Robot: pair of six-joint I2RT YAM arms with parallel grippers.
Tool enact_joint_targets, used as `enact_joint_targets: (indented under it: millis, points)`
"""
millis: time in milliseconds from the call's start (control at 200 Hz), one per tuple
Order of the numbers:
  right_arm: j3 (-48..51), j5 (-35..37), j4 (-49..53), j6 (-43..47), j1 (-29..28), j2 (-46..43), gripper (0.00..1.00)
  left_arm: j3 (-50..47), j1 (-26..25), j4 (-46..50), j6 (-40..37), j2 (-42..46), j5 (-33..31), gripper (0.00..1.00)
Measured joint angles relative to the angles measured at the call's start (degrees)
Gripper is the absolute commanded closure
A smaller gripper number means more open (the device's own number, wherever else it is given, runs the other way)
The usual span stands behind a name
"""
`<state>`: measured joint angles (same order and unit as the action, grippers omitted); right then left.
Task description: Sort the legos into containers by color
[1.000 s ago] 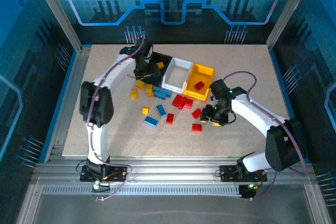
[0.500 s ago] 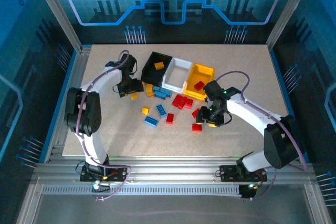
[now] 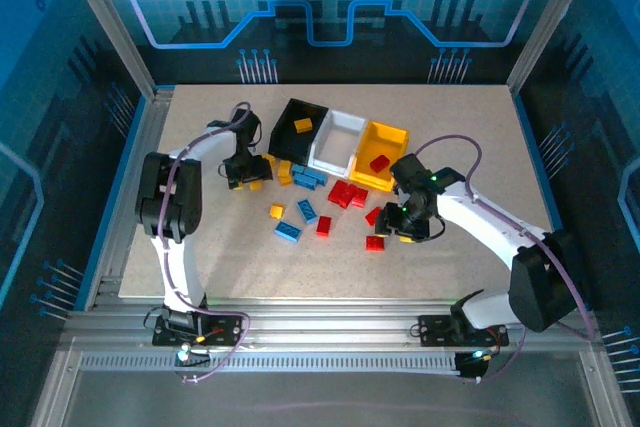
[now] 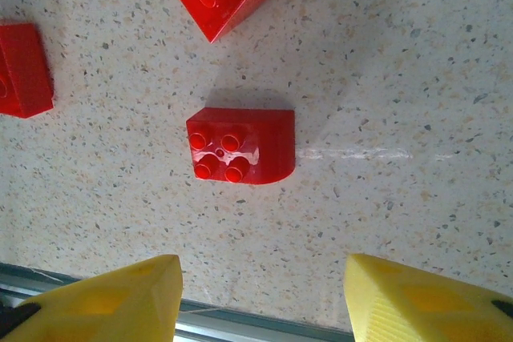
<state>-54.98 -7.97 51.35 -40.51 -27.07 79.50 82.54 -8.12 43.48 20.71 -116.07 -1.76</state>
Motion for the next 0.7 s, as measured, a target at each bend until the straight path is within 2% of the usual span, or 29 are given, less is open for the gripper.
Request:
enact_joint_targets:
  millis: [135,215,370,535,700]
  points:
    - [-0.07,0.20,0.59,-0.57,-0.81,0.13,0.43,2.12,0.48,0.87,-0.26,-2.14,0.13,0.42]
    - [-0.26,0.24,0.74,-0.74,-1.14,0.55,0.43,3.13,0.48,0.33,-0.48,-2.93,0.20,0.52]
    - [-1.46,0.24,0.92,-0.96,-1.46,2.23,0.43,3.19,1.07,1.03,-1.09,-3.04,-0.15,0.66]
    - [-3.52,0.20,0.66,-1.01,-1.97,5.18,0.43,1.90,1.11,-0.15,-1.20,-2.01,0.09,0.67]
    - [-5.11,0.20,-0.02,-0.96,-2.34,7.39,0.43,-4.15,1.05,-1.95,-0.15,2.97,1.95,0.67]
